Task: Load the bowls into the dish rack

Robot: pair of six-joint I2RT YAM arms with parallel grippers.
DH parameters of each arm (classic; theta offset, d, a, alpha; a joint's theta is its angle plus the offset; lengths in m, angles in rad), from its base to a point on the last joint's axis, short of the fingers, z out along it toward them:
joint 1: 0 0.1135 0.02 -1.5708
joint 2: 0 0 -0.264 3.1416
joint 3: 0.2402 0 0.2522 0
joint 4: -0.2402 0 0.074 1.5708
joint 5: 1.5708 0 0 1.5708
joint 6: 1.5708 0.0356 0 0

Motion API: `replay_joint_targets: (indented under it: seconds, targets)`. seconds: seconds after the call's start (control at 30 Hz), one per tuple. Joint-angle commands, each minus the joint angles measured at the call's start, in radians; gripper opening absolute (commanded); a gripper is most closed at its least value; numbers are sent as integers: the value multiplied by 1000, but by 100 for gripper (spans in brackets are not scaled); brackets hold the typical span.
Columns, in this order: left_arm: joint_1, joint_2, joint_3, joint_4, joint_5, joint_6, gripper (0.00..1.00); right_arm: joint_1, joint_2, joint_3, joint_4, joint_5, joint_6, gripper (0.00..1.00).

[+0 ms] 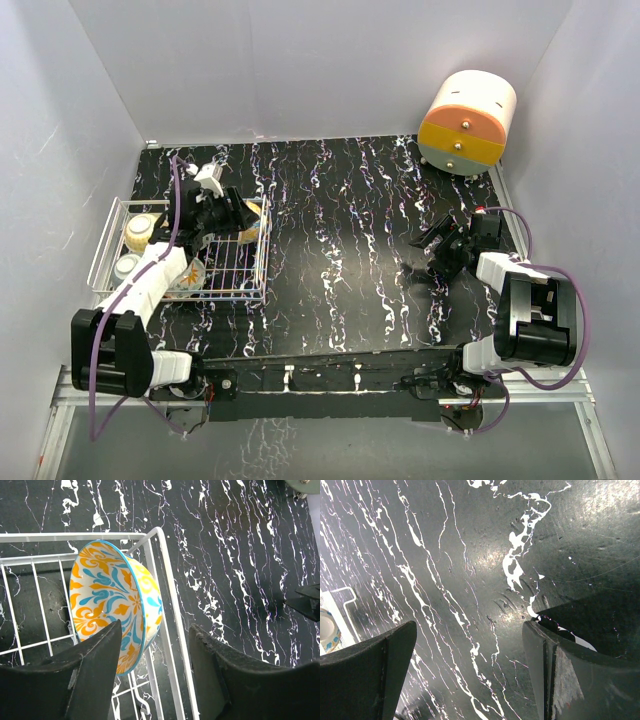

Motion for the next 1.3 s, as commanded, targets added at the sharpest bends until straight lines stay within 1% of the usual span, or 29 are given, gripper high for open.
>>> replay_joint_targets:
  seconds: [0.0,0.07,0.13,0.2,0.27,0.47,0.53,0.6,0.67,0.8,0.9,1.0,1.2,1.27]
  targets:
    - [2,21,11,25,31,-10,51,0,26,-9,-52,45,-26,91]
    - [2,34,6,38,21,-18,47,0,26,-11,-52,44,-27,91]
    - [2,49,6,45,21,-25,46,0,24,-12,-51,45,-26,91]
    - [3,55,-8,70,25,-44,42,0,26,-12,-50,43,-26,91]
    - [1,53,-25,106,21,-63,34,0,26,-12,-51,43,-27,91]
    - [1,57,-49,137,17,-89,18,-2,25,-9,-53,45,-26,91]
    - [1,42,-63,144,6,-98,8,0,27,-9,-53,45,-26,91]
    - [1,18,-74,141,-15,-106,0,-1,27,-9,-55,46,-27,91]
    - [1,-16,-90,138,-44,-123,0,-1,28,-9,-55,46,-27,91]
    - [1,-118,-167,178,-130,-217,0,-1,29,-9,-54,45,-27,91]
    - [1,-197,-256,262,-193,-314,0,0,29,-8,-55,43,-28,90]
    - [1,-248,-328,366,-209,-399,0,-1,26,-5,-59,43,-29,90]
    - [1,-321,-372,508,-236,-515,0,0,23,-5,-64,51,-32,91]
    - [1,-348,-396,595,-254,-549,0,0,25,-4,-63,51,-31,90]
